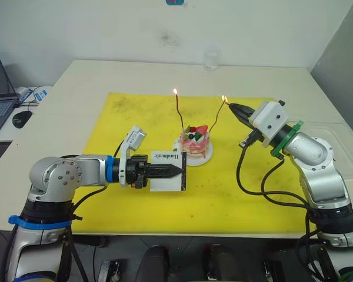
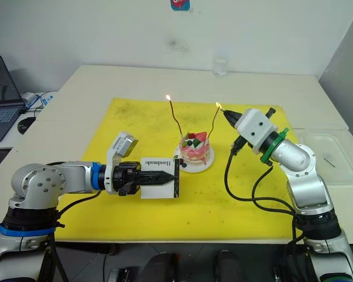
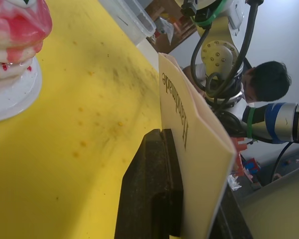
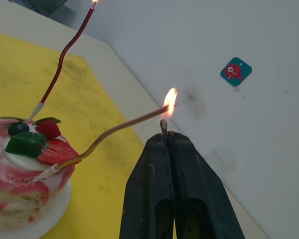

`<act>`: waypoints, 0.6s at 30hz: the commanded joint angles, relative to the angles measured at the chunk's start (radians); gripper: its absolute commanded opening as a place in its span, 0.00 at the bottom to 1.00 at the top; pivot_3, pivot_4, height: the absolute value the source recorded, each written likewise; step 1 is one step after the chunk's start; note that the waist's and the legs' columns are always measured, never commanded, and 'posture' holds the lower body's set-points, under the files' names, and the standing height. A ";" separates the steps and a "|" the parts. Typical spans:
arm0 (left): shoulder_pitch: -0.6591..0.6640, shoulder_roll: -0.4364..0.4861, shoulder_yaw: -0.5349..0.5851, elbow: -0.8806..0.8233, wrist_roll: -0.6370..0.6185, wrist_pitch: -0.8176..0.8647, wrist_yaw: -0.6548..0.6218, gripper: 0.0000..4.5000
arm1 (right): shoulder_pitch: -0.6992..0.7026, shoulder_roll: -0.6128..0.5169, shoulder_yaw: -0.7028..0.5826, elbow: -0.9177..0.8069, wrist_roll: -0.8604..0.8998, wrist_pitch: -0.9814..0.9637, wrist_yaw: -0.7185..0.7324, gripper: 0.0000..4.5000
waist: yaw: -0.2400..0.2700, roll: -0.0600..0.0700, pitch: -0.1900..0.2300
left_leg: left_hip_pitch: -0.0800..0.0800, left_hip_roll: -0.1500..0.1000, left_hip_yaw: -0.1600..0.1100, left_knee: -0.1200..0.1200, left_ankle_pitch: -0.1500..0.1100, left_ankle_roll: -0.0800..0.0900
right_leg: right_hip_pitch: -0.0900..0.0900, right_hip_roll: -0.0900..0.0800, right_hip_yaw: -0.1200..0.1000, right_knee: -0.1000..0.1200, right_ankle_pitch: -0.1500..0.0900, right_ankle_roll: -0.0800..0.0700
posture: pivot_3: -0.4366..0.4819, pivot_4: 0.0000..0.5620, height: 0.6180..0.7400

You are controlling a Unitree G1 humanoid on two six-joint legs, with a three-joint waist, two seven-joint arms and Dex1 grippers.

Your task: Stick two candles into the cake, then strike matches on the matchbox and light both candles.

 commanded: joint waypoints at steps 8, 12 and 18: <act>-0.014 0.002 0.015 -0.010 -0.010 -0.005 -0.005 0.00 | 0.038 -0.026 -0.035 -0.044 0.004 0.022 -0.006 0.01 | 0.000 0.000 0.000 | 0.000 0.000 0.000 0.000 0.000 0.000 | 0.000 0.000 0.000 0.000 0.000 0.000 | 0.48 0.27 1.00; -0.011 0.004 0.015 -0.012 -0.011 -0.005 -0.008 0.00 | 0.070 -0.029 -0.057 -0.067 0.005 0.060 -0.027 0.01 | 0.001 0.000 0.000 | 0.000 0.000 0.000 0.000 0.000 0.000 | 0.000 0.000 0.000 0.000 0.000 0.000 | 0.48 0.27 1.00; -0.016 0.003 0.006 -0.005 -0.003 -0.011 -0.017 0.00 | 0.081 -0.023 -0.061 -0.100 0.003 0.084 -0.036 0.01 | 0.000 0.000 0.000 | 0.000 0.000 0.000 0.000 0.000 0.000 | 0.000 0.000 0.000 0.000 0.000 0.000 | 0.48 0.27 1.00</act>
